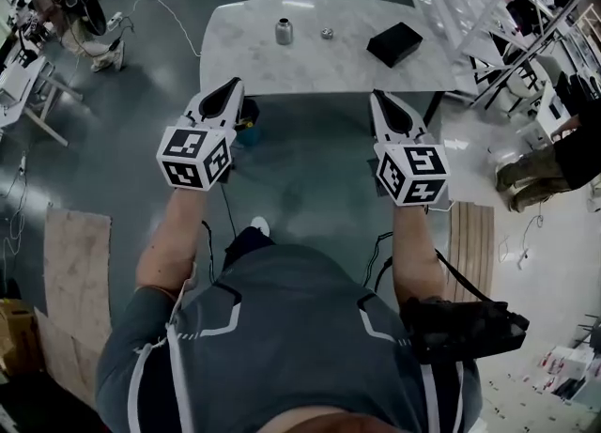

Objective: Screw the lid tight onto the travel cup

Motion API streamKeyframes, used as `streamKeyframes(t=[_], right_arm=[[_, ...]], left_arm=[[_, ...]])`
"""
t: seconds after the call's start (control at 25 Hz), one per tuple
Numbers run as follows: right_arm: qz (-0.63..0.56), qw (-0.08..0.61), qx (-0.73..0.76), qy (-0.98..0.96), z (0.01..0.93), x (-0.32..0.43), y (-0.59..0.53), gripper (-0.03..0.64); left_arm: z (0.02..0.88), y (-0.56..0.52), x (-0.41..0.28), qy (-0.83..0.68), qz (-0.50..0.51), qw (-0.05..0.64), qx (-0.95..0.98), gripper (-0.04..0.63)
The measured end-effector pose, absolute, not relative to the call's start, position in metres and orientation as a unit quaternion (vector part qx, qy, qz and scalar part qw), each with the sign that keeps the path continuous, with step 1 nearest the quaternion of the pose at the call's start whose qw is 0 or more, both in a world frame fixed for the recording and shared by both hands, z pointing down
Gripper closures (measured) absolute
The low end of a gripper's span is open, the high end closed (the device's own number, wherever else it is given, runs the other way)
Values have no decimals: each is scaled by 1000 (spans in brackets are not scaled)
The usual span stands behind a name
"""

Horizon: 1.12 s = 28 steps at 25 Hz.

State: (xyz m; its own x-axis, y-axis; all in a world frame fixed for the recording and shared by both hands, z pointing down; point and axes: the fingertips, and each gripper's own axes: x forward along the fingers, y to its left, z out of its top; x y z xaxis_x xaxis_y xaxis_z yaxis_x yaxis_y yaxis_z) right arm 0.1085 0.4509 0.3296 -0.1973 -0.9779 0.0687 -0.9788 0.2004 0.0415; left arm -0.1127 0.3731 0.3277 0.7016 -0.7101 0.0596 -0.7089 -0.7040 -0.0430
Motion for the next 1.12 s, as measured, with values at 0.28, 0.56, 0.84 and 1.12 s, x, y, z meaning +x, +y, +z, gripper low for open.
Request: streamKeyframes(t=[0.28, 0.56, 0.84, 1.12], right_arm=[[-5, 51, 641, -766, 332, 109, 404, 588], [1, 58, 656, -752, 321, 94, 323, 588], [22, 58, 666, -743, 327, 75, 242, 588], [19, 66, 669, -740, 327, 51, 180, 588]], left_arm=[[336, 323, -96, 356, -30, 15, -934, 586], [323, 243, -99, 324, -30, 30, -945, 586], [316, 156, -116, 305, -19, 8, -952, 586], [317, 95, -134, 288, -18, 7, -958, 586]])
